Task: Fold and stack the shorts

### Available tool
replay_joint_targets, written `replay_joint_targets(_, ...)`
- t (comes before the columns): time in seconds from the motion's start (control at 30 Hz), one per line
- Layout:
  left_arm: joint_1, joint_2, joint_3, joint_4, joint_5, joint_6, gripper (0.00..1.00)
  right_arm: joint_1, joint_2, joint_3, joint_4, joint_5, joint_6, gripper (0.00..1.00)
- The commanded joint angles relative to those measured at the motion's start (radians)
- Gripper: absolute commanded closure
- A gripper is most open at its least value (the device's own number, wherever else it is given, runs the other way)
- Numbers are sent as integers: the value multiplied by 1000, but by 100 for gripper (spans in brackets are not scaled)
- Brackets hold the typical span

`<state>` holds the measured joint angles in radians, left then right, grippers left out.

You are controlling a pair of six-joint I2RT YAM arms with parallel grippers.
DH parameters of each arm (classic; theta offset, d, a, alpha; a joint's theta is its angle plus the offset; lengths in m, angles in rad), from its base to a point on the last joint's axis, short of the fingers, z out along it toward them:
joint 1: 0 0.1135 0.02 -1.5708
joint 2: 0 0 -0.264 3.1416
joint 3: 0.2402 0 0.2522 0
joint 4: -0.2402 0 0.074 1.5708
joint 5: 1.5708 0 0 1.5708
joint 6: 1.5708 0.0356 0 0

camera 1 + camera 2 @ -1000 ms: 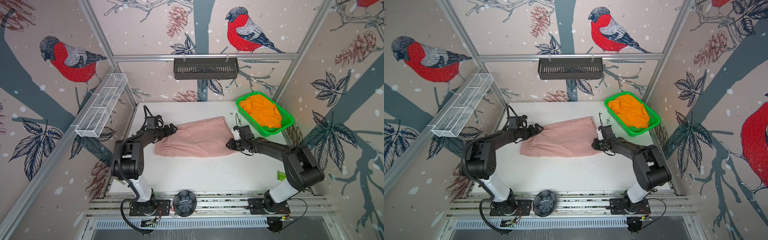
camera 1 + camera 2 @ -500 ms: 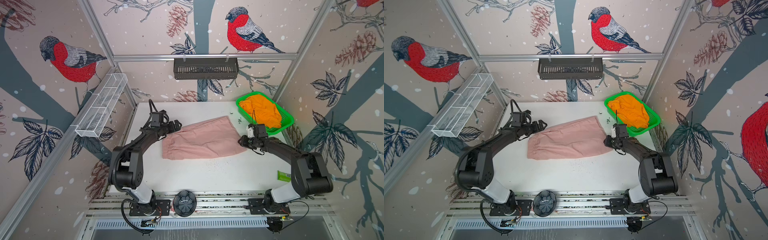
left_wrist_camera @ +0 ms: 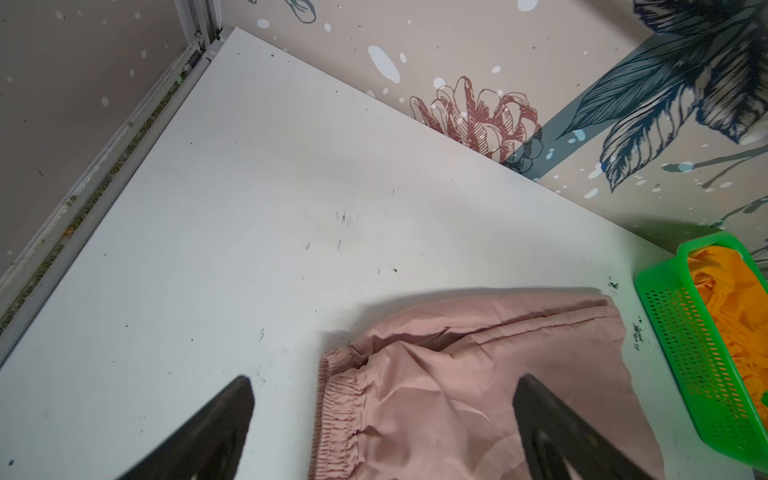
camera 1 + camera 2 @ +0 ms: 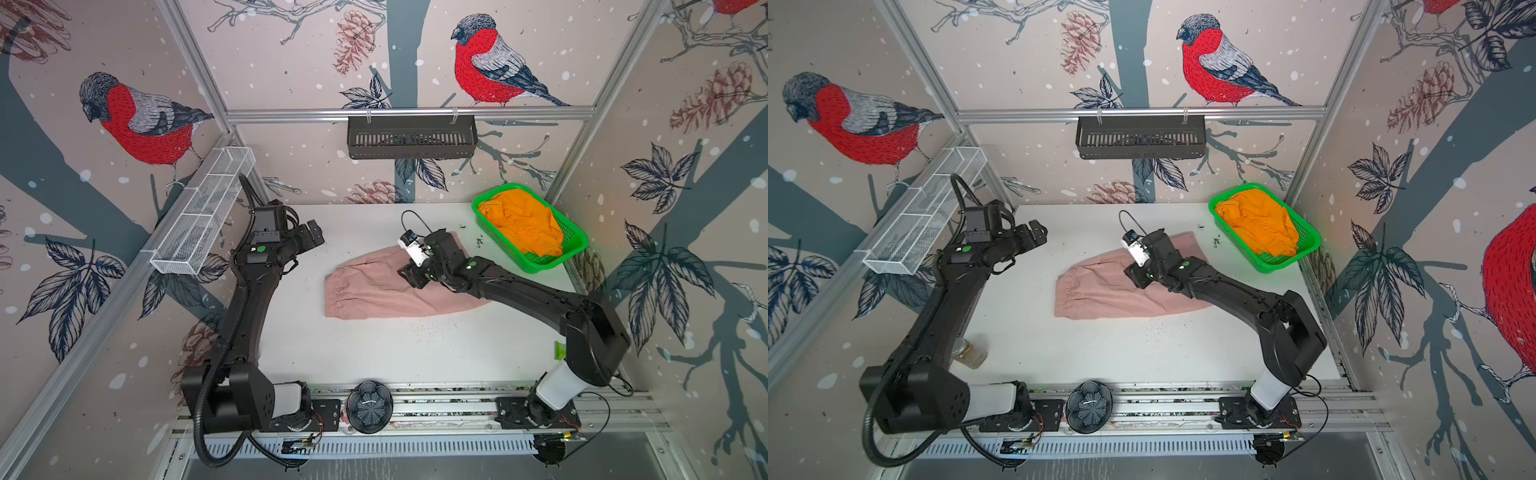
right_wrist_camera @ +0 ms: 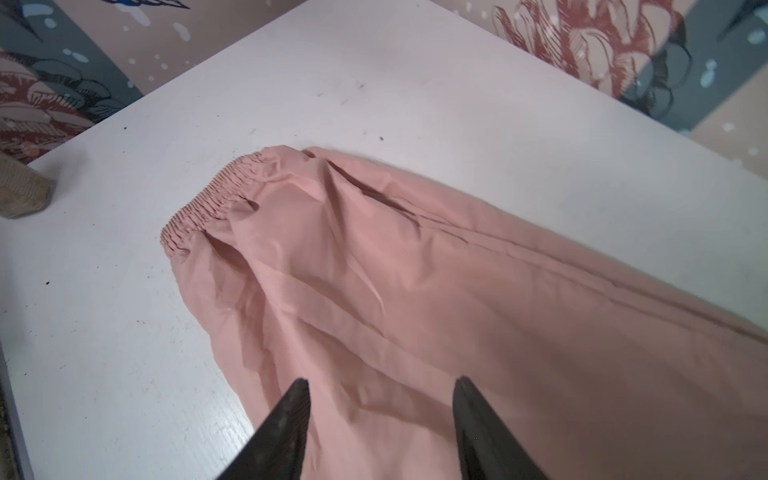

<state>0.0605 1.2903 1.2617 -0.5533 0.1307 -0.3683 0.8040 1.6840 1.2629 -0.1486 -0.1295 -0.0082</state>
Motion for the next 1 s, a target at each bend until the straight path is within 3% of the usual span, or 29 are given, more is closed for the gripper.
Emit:
replay_joint_targets(0.0,4,-56,-14,-46,-1,61,2,74,86,97,7,31,-111,42)
replay_joint_targets(0.33,22,-103,11,-174,-52,96,2,271,301,274,-26,98,-245,29)
replay_joint_targets(0.6,192,-112,-73,-137,179,69,2,365,464,368,-26,217,-363,24)
replay_joint_targets(0.97,197,-115,-161,-131,158,78,2,409,610,424,38,395,-494,22)
